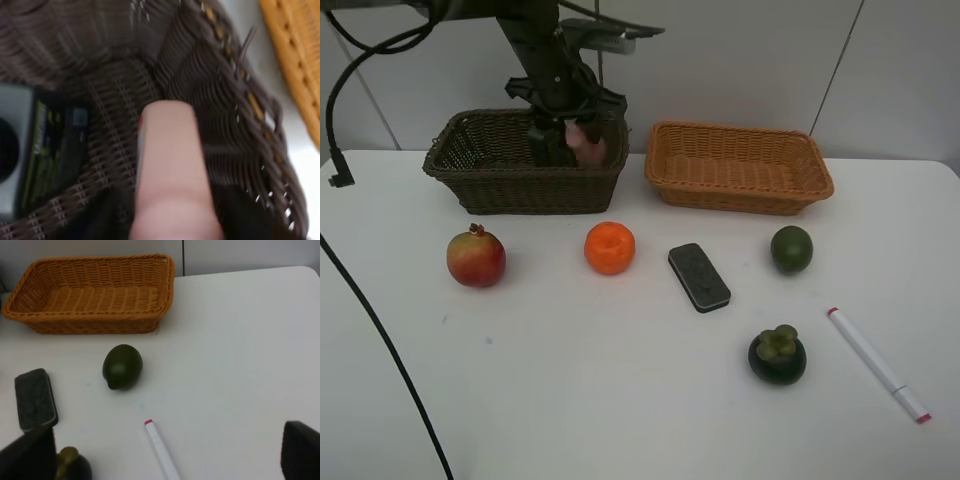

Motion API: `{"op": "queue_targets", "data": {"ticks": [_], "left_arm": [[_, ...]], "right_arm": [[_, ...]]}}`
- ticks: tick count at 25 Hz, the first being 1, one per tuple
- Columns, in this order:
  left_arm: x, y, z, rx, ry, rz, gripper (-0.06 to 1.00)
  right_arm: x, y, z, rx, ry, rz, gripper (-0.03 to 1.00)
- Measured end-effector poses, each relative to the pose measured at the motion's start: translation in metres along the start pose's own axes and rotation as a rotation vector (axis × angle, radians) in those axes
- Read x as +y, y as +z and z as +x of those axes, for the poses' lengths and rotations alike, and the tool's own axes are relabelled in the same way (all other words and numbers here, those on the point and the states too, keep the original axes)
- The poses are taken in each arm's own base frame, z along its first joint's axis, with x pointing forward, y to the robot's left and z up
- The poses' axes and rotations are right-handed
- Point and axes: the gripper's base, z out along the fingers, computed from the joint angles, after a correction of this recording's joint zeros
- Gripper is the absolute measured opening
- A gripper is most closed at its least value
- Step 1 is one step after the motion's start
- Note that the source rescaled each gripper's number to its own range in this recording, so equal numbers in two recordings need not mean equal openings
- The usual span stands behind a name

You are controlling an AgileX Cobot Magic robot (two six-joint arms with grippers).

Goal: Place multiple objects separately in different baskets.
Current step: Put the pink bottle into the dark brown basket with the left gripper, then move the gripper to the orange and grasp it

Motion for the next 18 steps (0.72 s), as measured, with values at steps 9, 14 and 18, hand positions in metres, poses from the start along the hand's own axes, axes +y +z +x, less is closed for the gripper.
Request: {"op": "queue_targets", "data": {"ticks": [9, 14, 18], "left_arm": [[0.002, -0.010, 0.009, 0.160, -0.070, -0.034, 1.00], [-0.003, -0.033, 0.003, 0.205, -0.091, -0.006, 1.00], [-0.018, -0.036, 0.003, 0.200, -0.066, 0.011, 1.00]], "right_arm": [[0.000, 0.000, 0.000, 0.000, 0.000, 0.000, 0.99], [0.000, 0.000, 0.000, 0.000, 0.000, 0.000, 0.99], [0.000, 0.000, 0.000, 0.000, 0.000, 0.000, 0.99]]}}
